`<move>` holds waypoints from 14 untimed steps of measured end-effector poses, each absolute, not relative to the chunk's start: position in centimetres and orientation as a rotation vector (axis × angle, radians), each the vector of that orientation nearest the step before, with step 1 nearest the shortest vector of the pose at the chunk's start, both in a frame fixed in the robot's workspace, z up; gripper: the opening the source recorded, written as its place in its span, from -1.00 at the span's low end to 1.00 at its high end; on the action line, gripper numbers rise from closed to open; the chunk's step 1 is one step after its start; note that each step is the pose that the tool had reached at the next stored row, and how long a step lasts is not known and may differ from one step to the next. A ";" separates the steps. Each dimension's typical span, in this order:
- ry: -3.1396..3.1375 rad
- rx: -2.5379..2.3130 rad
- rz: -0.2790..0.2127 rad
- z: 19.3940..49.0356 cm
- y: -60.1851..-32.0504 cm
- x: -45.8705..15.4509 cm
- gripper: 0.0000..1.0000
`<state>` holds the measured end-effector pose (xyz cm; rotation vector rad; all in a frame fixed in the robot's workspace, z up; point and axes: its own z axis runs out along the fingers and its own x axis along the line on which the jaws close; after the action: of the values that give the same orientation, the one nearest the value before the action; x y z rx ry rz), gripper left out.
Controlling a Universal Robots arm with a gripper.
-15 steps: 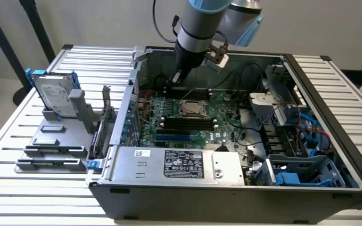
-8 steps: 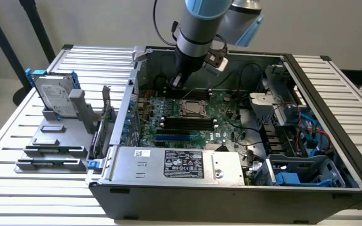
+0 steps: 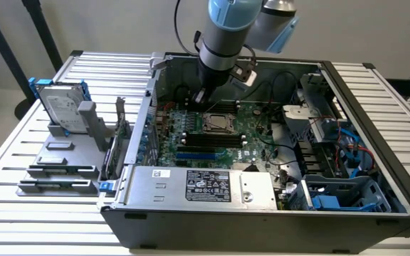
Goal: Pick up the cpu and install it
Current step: 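Install the first cpu locking lever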
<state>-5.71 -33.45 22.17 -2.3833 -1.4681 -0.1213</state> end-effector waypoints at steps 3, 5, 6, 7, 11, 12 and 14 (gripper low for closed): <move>-1.472 -2.386 -0.132 21.8 -33.4 -5.7 -0.79; -1.475 -2.388 -0.137 21.6 -33.4 -5.7 -0.79; -1.476 -2.389 -0.138 21.5 -33.4 -5.7 -0.79; -1.478 -2.391 -0.139 21.4 -33.4 -5.7 -0.79; -1.483 -2.401 -0.136 21.2 -33.4 -5.7 -0.79; -1.486 -2.404 -0.134 21.1 -33.4 -5.7 -0.79; -1.489 -2.410 -0.132 21.0 -33.4 -5.7 -0.79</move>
<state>-5.71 -33.45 21.00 -2.4096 -1.4892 -0.1322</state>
